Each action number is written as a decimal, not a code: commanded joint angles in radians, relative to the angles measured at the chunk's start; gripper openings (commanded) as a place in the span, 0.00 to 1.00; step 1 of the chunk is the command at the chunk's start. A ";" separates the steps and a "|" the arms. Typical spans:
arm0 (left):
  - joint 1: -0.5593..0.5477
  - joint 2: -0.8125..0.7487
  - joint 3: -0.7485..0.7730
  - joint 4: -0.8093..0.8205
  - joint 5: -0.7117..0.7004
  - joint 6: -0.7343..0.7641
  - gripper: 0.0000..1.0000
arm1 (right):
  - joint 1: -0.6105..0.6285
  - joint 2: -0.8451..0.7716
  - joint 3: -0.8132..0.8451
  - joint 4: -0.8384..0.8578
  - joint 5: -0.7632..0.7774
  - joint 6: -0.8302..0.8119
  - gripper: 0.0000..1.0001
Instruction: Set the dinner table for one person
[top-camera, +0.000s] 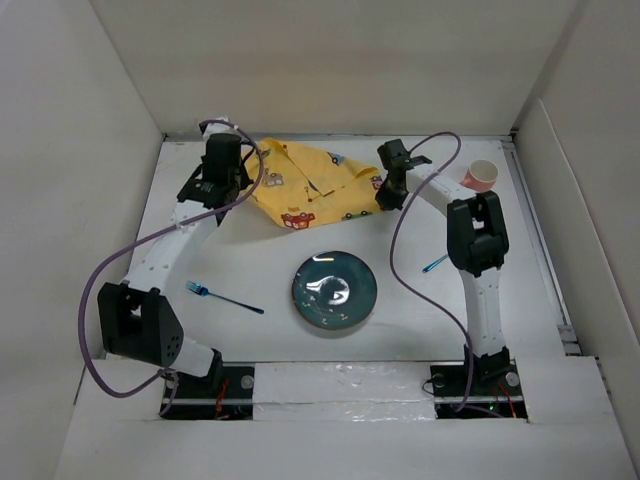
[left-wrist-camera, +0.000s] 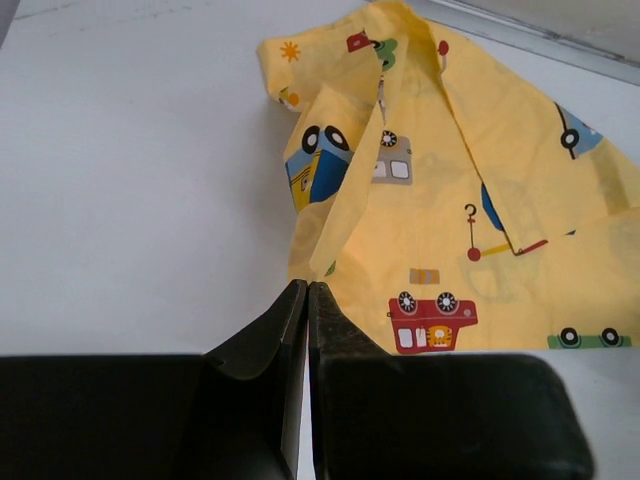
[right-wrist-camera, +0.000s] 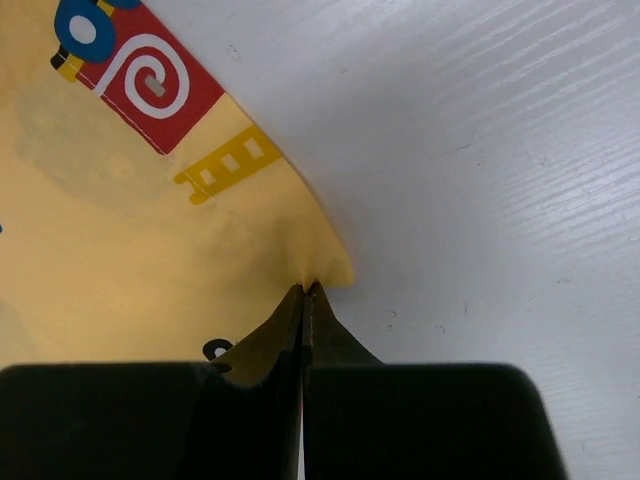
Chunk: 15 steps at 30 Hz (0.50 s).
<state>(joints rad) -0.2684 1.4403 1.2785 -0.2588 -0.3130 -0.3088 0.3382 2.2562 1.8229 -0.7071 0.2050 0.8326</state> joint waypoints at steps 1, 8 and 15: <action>0.000 -0.034 0.082 0.006 -0.012 0.019 0.00 | 0.004 -0.029 -0.062 0.041 0.062 0.027 0.00; 0.000 0.069 0.503 -0.095 0.023 0.042 0.00 | 0.025 -0.415 -0.112 0.098 0.159 -0.122 0.00; 0.107 0.094 0.868 -0.206 0.001 0.077 0.00 | 0.059 -0.771 -0.042 0.052 0.191 -0.219 0.00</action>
<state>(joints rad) -0.2337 1.5913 2.0613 -0.4248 -0.3180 -0.2428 0.3824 1.5742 1.7355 -0.6594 0.3347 0.6716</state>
